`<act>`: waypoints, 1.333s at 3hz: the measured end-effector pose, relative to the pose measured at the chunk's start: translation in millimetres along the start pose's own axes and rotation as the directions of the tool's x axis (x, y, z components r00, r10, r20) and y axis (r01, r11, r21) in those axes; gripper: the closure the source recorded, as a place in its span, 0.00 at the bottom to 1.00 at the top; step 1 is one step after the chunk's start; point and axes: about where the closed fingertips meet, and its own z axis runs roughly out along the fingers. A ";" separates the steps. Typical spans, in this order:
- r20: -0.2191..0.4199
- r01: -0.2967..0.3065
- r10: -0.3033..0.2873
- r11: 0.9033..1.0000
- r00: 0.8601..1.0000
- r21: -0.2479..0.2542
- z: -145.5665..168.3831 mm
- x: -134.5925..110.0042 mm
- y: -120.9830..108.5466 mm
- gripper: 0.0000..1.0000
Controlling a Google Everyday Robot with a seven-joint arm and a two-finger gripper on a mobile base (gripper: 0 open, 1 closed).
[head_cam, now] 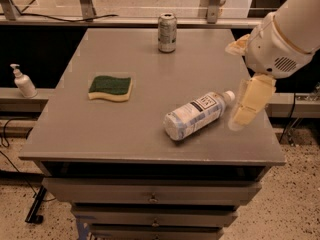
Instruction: Move blue plastic bottle near 7up can
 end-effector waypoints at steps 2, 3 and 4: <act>0.043 0.077 -0.073 0.992 0.996 -0.098 75.4 -0.3 -22.9 0.00; 0.018 0.083 -0.081 0.985 0.997 -0.153 97.7 18.4 -16.7 0.00; -0.004 0.072 -0.074 0.980 0.997 -0.185 107.2 35.7 -12.8 0.17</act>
Offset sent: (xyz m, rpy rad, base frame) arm 0.0623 0.0246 -0.1026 0.0021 0.1184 0.1641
